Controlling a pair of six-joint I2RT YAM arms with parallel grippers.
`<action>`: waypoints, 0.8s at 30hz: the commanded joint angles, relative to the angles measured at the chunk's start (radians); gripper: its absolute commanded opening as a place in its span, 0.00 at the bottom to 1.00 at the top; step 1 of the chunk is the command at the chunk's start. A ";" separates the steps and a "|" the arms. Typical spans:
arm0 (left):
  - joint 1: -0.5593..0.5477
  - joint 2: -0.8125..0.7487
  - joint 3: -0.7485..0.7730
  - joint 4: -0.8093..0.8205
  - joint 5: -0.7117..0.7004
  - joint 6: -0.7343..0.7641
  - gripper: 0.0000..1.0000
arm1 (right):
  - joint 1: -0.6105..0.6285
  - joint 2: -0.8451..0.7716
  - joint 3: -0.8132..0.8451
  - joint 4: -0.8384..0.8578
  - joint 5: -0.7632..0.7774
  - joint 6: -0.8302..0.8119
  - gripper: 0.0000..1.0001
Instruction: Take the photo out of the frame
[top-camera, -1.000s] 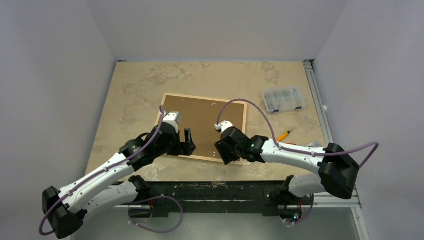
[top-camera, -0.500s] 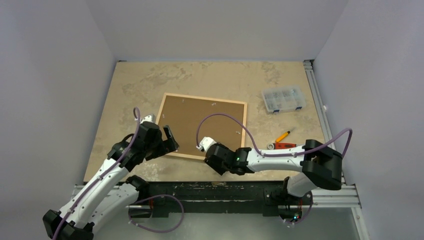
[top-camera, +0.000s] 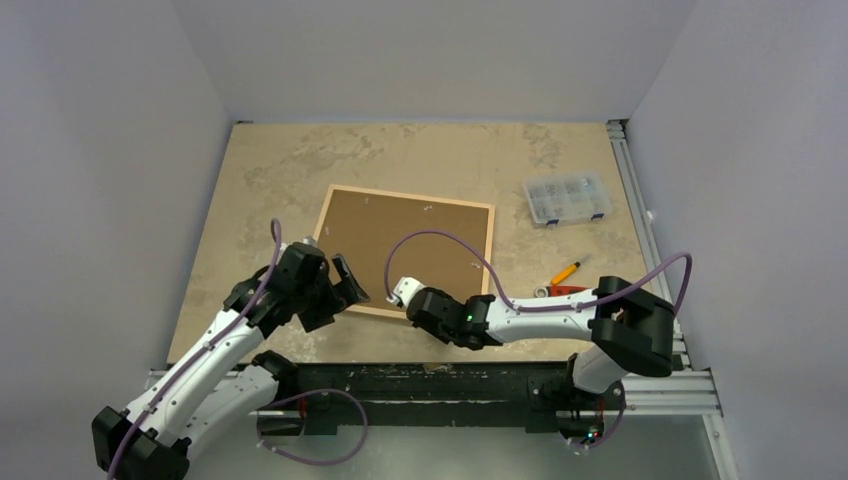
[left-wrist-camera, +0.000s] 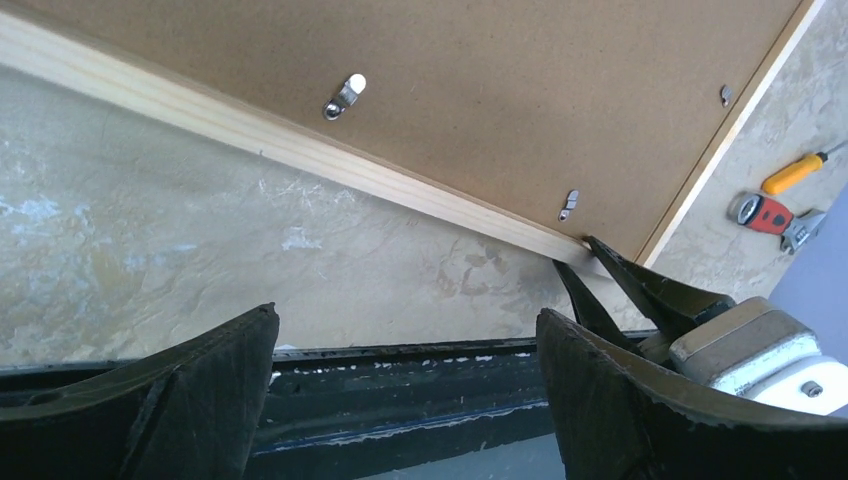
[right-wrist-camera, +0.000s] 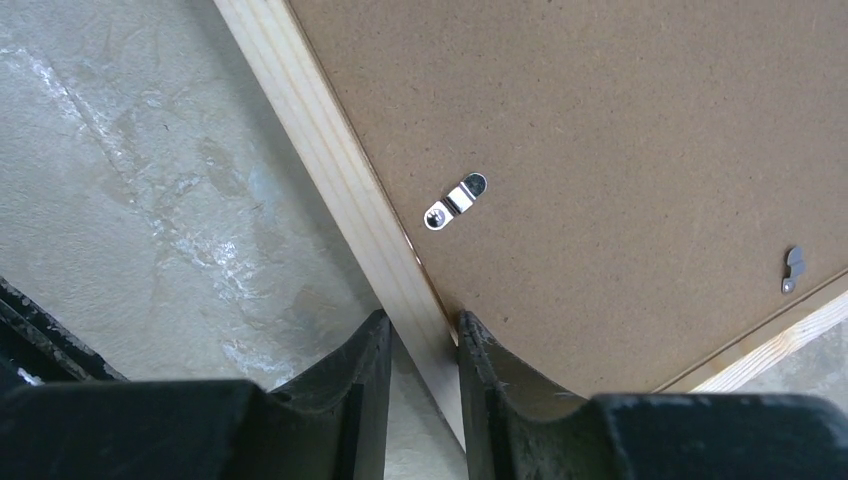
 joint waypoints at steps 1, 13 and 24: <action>0.009 -0.025 0.003 -0.060 -0.026 -0.152 0.98 | 0.000 0.007 0.023 0.072 0.003 -0.040 0.09; 0.008 -0.043 -0.215 0.261 0.199 -0.533 1.00 | -0.002 -0.078 0.042 0.157 -0.140 -0.083 0.00; 0.006 -0.058 -0.366 0.546 0.113 -0.643 0.98 | -0.035 -0.143 0.060 0.164 -0.224 -0.036 0.00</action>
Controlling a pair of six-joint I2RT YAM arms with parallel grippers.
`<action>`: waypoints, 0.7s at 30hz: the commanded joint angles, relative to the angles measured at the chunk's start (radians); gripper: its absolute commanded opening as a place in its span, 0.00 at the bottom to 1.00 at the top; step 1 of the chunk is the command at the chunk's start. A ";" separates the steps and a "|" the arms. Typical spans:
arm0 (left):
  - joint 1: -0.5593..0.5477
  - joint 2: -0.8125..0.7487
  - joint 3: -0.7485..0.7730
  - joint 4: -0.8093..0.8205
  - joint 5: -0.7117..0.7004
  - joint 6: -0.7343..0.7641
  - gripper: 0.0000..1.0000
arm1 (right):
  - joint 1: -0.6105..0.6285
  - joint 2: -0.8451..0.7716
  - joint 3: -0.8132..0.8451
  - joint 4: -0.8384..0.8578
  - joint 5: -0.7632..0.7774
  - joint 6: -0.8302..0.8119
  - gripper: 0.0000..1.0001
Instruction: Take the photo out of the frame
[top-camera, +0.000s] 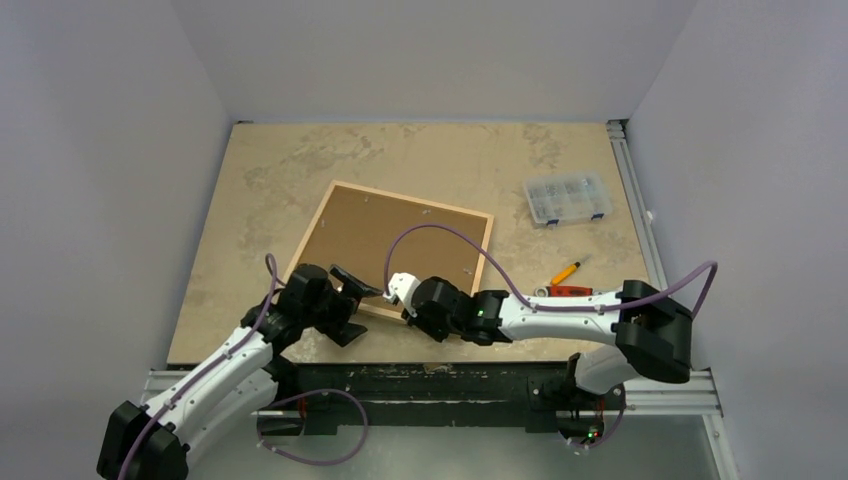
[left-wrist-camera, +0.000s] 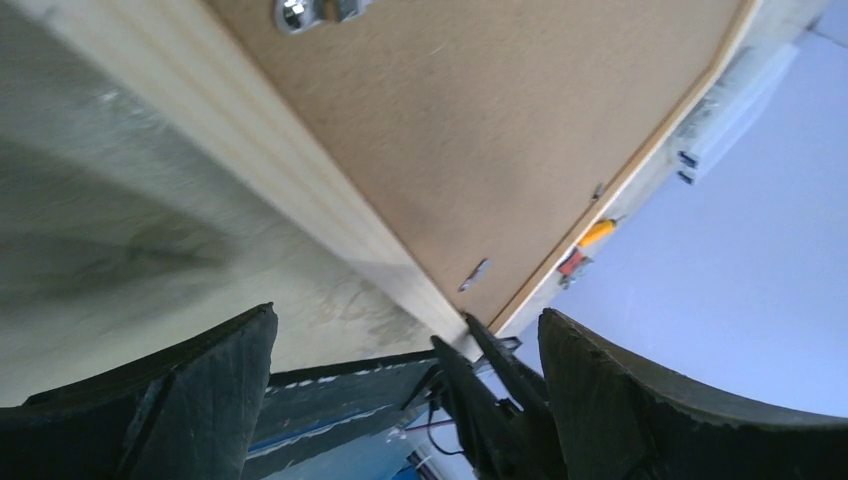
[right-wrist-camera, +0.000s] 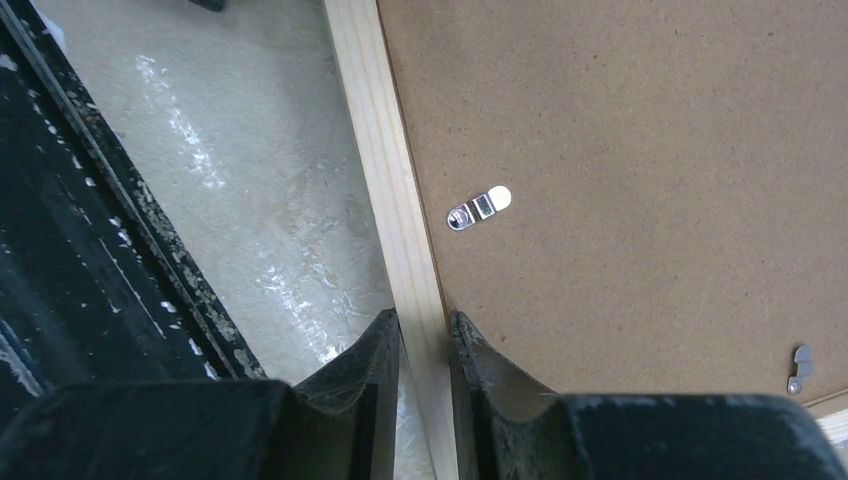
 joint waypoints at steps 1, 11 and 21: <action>0.003 -0.008 -0.074 0.207 -0.033 -0.085 0.97 | -0.019 -0.063 0.055 0.083 -0.030 0.040 0.00; 0.004 -0.003 -0.089 0.282 -0.125 -0.085 0.73 | -0.023 -0.030 0.075 0.099 -0.058 0.062 0.00; 0.003 0.037 -0.061 0.329 -0.144 -0.035 0.37 | -0.023 -0.020 0.093 0.091 -0.067 0.065 0.00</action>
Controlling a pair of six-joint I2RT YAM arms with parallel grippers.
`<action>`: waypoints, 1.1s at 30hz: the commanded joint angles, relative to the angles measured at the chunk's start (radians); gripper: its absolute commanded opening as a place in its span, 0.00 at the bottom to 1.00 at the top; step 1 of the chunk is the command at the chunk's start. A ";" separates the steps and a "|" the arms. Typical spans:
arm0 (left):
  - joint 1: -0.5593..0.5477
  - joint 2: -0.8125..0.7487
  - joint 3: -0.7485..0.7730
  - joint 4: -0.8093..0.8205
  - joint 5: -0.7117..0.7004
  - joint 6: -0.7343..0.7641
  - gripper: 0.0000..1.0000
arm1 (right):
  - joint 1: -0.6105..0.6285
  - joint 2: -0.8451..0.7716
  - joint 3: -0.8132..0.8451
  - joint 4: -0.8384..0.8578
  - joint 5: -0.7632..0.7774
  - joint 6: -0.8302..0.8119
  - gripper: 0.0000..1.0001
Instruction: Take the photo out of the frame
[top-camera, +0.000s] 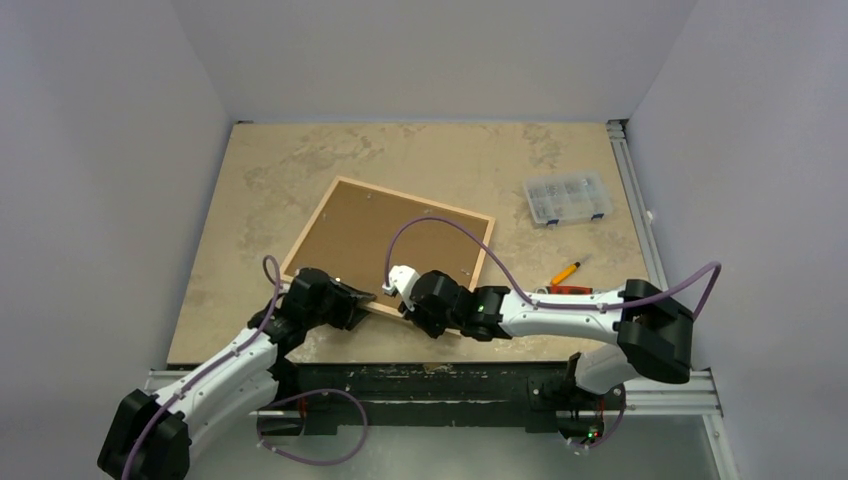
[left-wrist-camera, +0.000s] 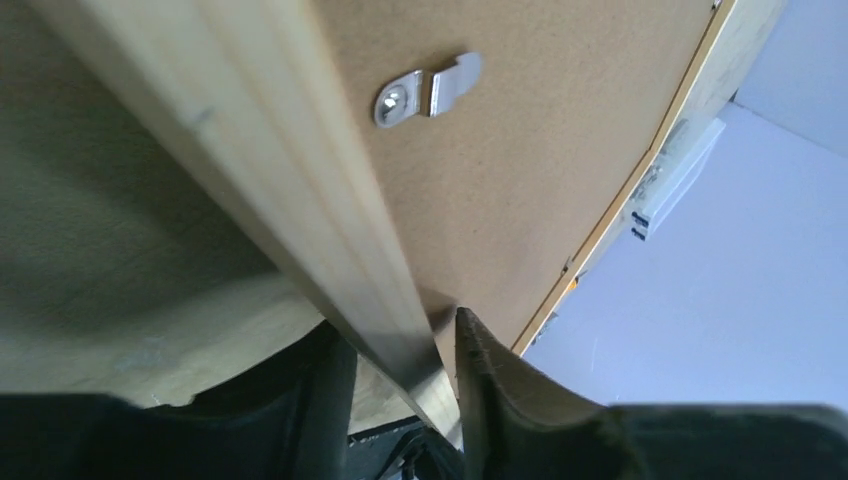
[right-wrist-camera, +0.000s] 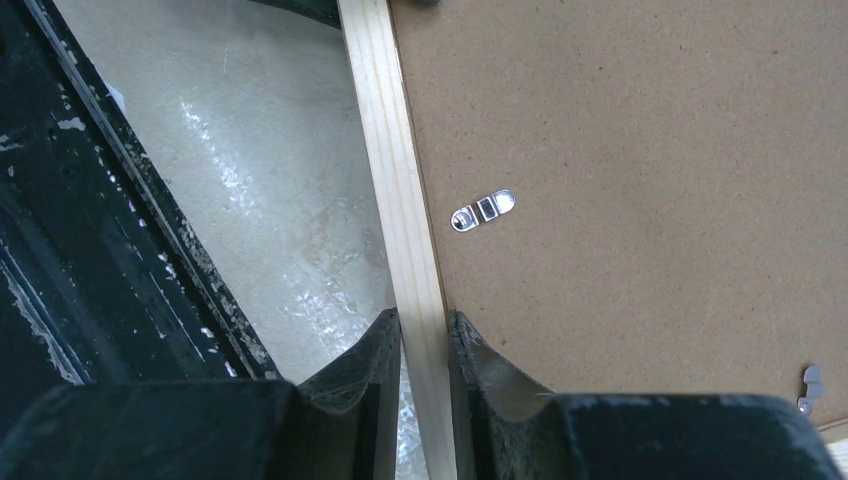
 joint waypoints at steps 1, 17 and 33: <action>0.004 0.001 0.051 0.077 -0.034 0.047 0.31 | -0.004 -0.008 0.076 0.064 -0.014 0.024 0.00; 0.003 -0.121 0.242 -0.416 -0.081 0.050 0.00 | 0.032 -0.103 0.173 -0.158 0.175 0.047 0.56; 0.003 -0.314 0.487 -0.838 -0.443 0.186 0.00 | -0.231 -0.410 0.055 -0.201 0.522 0.149 0.75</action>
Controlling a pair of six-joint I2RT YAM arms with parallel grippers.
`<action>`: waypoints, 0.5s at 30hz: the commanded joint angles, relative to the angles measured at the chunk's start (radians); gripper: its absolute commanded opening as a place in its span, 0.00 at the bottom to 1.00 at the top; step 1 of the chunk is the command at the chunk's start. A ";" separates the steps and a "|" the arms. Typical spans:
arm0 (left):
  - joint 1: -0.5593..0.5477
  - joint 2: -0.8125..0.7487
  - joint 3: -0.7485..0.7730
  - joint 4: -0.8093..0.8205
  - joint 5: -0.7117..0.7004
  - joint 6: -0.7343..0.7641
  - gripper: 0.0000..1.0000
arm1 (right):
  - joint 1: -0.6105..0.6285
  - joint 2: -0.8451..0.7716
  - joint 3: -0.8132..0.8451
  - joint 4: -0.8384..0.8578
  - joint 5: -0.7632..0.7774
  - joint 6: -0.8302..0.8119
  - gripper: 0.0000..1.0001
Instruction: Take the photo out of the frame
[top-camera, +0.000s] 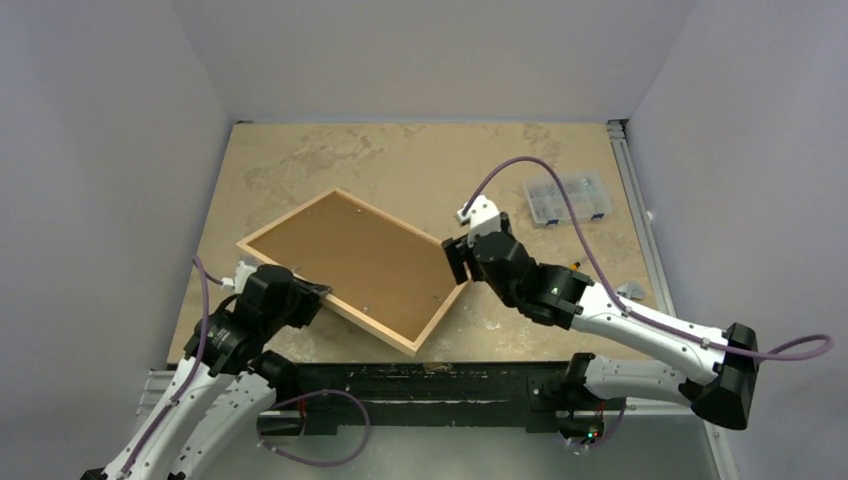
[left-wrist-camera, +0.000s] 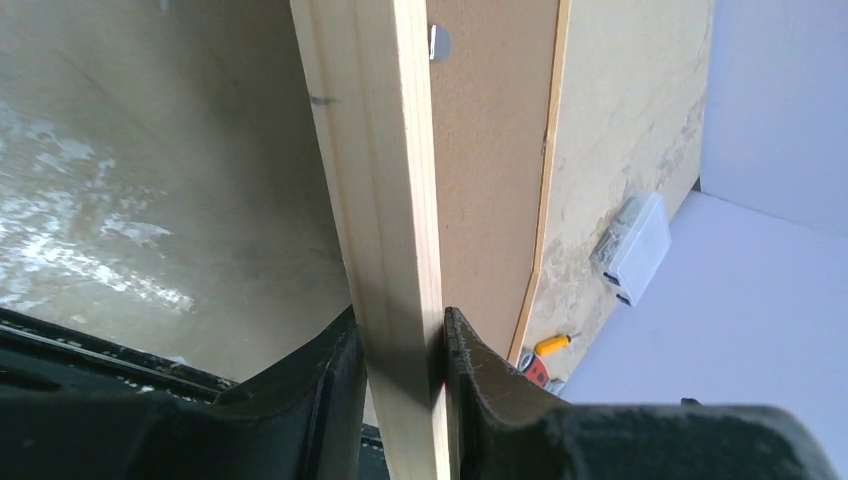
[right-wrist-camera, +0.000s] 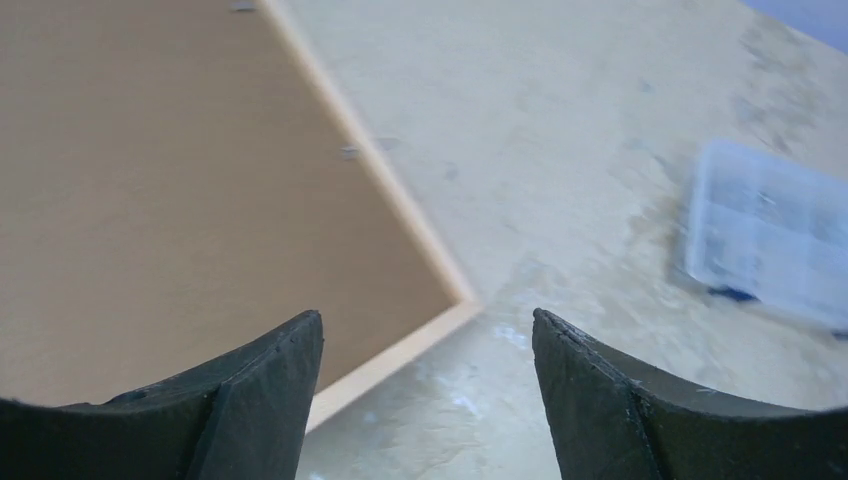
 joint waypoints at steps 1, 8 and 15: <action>0.001 -0.047 0.067 -0.119 -0.160 0.079 0.00 | -0.133 -0.047 -0.047 -0.061 0.100 0.100 0.75; 0.001 -0.083 0.077 -0.165 -0.217 0.103 0.00 | -0.137 -0.094 -0.169 -0.044 -0.107 0.149 0.76; 0.001 -0.043 0.173 -0.195 -0.310 0.206 0.00 | 0.178 -0.069 -0.167 -0.061 -0.033 0.030 0.76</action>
